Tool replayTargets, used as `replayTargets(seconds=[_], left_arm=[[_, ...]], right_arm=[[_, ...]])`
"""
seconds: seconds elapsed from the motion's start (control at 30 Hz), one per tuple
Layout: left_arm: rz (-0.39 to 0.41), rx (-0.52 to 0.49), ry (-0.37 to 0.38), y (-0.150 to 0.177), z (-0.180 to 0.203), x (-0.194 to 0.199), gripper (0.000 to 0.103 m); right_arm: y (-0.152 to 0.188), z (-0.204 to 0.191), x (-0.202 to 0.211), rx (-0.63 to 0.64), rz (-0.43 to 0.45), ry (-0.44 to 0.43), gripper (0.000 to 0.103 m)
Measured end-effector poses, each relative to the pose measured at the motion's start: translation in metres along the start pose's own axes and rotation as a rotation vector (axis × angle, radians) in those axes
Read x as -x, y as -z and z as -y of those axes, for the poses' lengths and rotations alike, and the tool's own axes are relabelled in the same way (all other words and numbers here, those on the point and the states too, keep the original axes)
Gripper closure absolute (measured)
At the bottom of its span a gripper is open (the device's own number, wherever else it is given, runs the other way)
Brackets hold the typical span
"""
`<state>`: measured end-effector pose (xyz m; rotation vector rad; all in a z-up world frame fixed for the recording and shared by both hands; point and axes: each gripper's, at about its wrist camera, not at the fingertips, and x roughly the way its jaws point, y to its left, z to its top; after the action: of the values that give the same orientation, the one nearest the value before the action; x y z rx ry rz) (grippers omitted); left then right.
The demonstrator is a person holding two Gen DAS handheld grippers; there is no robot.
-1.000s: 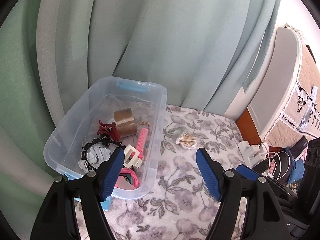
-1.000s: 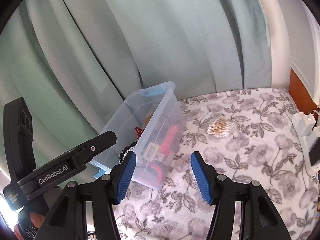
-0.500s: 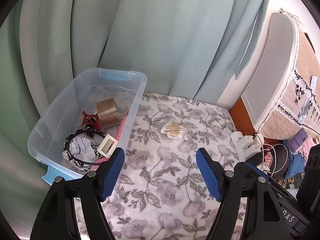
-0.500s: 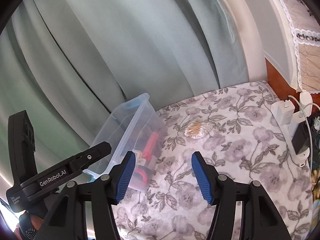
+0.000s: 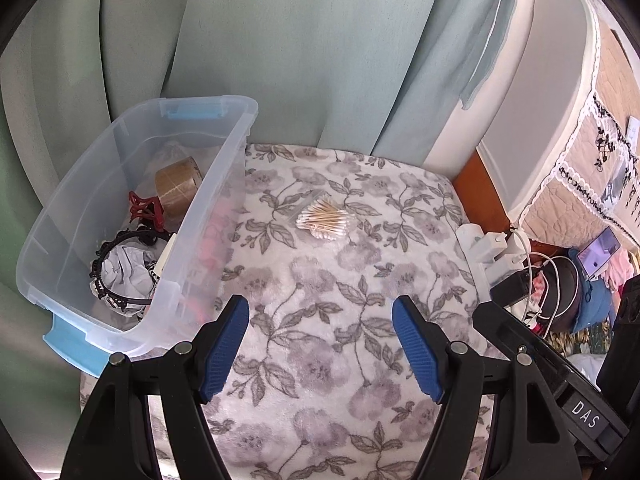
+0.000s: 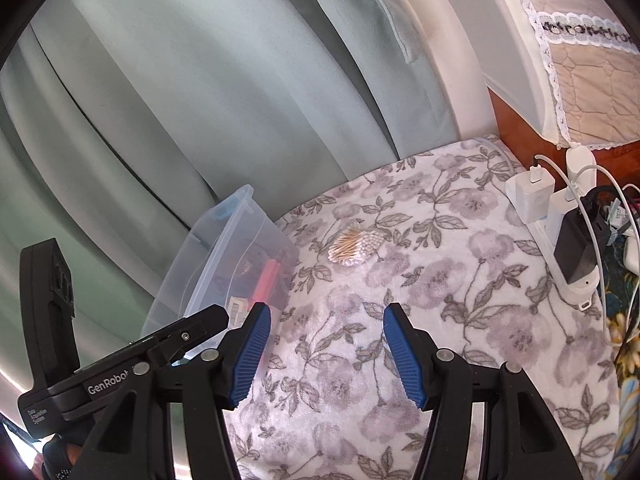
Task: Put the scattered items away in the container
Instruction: 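Move both tools back toward the bag of cotton swabs, then close the right tool on the bag of cotton swabs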
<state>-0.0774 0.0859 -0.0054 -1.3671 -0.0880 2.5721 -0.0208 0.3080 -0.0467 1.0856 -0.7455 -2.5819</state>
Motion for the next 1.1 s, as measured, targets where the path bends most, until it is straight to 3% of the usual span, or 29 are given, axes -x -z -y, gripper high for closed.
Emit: replayTargets(seconds=[0.6, 1.1], left_arm=[[-0.127, -0.001, 0.037, 0.007, -0.004, -0.066, 0.028], [-0.129, 0.028, 0.018, 0.000, -0.013, -0.116, 0.028]], right_arm=[[0.008, 0.027, -0.053, -0.018, -0.138, 0.066, 0.040], [-0.012, 0.047, -0.106, 0.033, -0.214, 0.132, 0.040]])
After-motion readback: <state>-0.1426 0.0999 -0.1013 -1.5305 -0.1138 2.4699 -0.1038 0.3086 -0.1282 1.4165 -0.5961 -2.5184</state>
